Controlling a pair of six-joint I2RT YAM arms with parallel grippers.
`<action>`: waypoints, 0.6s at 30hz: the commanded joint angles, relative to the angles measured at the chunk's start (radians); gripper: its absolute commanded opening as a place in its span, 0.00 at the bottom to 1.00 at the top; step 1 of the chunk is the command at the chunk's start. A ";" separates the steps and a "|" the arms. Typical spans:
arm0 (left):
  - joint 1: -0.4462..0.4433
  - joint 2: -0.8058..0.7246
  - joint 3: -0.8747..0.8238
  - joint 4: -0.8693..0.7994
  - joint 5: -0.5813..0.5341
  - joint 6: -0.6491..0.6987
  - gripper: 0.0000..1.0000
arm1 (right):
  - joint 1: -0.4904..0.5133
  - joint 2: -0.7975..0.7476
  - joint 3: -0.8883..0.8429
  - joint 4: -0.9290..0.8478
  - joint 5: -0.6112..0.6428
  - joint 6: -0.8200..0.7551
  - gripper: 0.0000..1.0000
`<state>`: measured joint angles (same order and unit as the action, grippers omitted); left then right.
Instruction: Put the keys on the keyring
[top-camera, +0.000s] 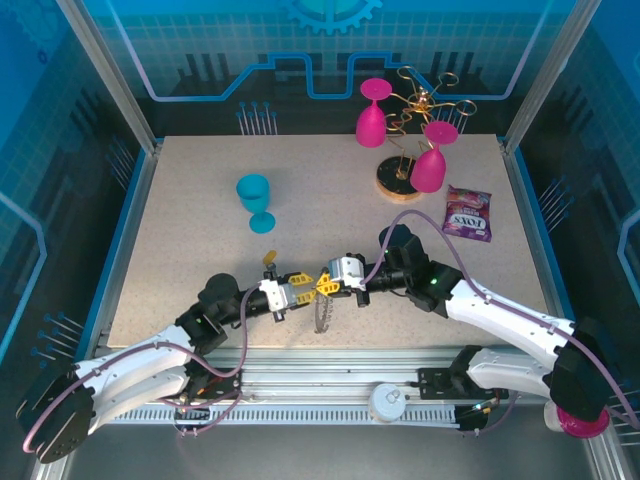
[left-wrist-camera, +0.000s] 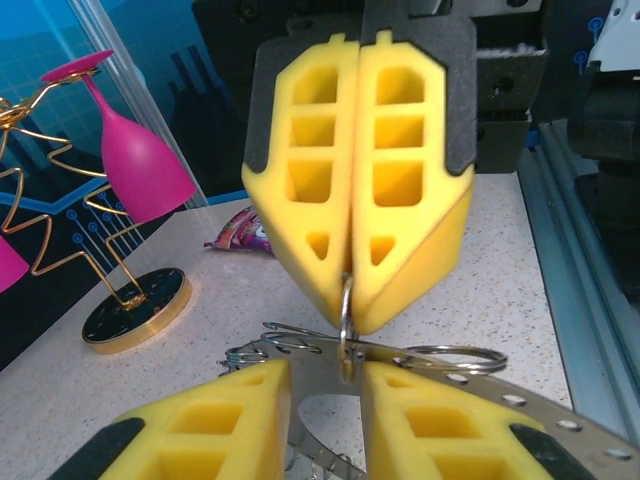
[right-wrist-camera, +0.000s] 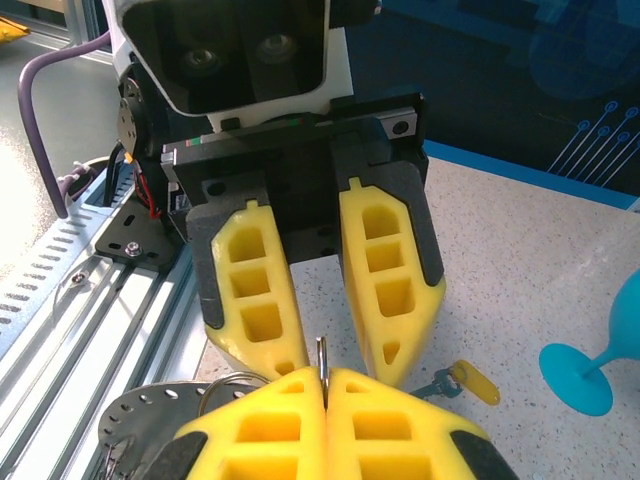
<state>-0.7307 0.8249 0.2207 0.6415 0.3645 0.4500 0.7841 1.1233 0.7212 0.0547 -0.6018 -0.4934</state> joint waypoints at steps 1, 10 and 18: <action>-0.004 -0.006 -0.012 0.040 0.039 -0.017 0.26 | -0.007 0.003 -0.010 0.048 0.022 0.009 0.00; -0.006 -0.010 -0.011 0.042 0.039 -0.010 0.12 | -0.003 0.005 -0.013 0.051 0.001 0.011 0.00; -0.006 -0.023 -0.011 0.050 0.011 0.021 0.00 | -0.001 0.003 -0.020 0.026 0.008 -0.009 0.00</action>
<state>-0.7307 0.8207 0.2161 0.6418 0.3794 0.4469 0.7841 1.1240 0.7120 0.0643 -0.5800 -0.4942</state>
